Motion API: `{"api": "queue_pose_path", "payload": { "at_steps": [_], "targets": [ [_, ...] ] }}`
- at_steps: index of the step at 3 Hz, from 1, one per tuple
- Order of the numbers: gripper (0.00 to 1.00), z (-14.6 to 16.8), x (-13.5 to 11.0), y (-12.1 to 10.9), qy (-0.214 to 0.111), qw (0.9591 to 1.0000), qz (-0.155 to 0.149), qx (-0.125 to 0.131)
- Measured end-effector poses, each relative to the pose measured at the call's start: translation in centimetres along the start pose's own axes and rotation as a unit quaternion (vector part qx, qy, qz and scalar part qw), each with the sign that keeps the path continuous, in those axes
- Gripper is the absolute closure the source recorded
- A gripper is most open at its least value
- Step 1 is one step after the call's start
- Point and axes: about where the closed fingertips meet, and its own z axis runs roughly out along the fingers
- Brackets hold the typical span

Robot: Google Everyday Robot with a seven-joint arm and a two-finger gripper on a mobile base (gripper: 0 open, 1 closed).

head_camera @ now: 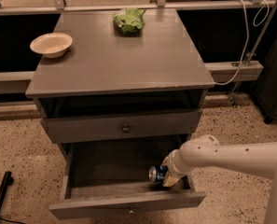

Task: Place pepsi can into middle drawer

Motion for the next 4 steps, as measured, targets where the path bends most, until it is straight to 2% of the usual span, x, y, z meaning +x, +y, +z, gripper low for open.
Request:
{"api": "queue_pose_path", "payload": {
  "at_steps": [1,2,4],
  "targets": [
    [1.0,3.46,-0.52,-0.43,0.014,0.9997,-0.019,-0.01],
    [0.81,3.58,-0.81,-0.35,0.014,0.9996,-0.021,-0.012],
    [0.35,3.57,-0.8,-0.34,0.014,0.9996,-0.021,-0.012]
  ]
}}
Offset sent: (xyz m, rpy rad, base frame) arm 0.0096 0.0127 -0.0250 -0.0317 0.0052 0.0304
